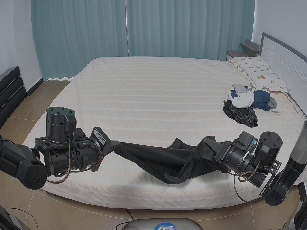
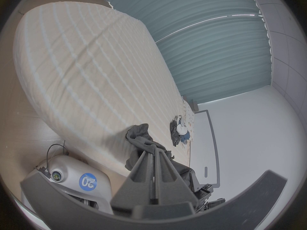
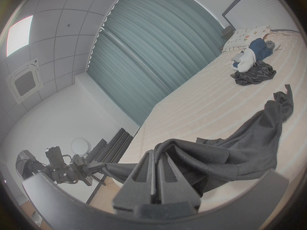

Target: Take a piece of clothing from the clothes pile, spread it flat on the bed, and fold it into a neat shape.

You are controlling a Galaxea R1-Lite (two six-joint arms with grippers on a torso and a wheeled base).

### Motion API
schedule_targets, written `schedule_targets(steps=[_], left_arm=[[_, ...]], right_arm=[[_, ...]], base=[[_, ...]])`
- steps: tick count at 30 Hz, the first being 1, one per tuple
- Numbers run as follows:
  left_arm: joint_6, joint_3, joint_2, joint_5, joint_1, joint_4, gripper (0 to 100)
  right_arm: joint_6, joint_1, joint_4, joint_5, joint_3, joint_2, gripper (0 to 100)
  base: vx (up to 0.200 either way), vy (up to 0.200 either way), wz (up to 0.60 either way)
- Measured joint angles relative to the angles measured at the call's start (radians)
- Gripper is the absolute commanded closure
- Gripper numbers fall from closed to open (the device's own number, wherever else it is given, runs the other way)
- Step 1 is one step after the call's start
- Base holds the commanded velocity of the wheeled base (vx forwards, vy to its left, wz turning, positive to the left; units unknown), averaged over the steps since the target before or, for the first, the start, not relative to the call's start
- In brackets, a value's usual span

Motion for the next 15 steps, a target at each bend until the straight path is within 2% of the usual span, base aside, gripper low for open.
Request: schedule_targets(steps=[13, 15], left_arm=[[0.005, 0.046, -0.143, -0.008, -0.031, 0.136, 100], [0.007, 0.021, -0.179, -0.008, -0.034, 0.184, 100]], right_arm=[[-0.008, 0.066, 0.000, 0.000, 0.126, -0.197, 100], [-0.020, 0.070, 0.001, 0.002, 0.116, -0.254, 100]], base=[[-0.200, 0.000, 0.00], [0.000, 0.000, 0.00]])
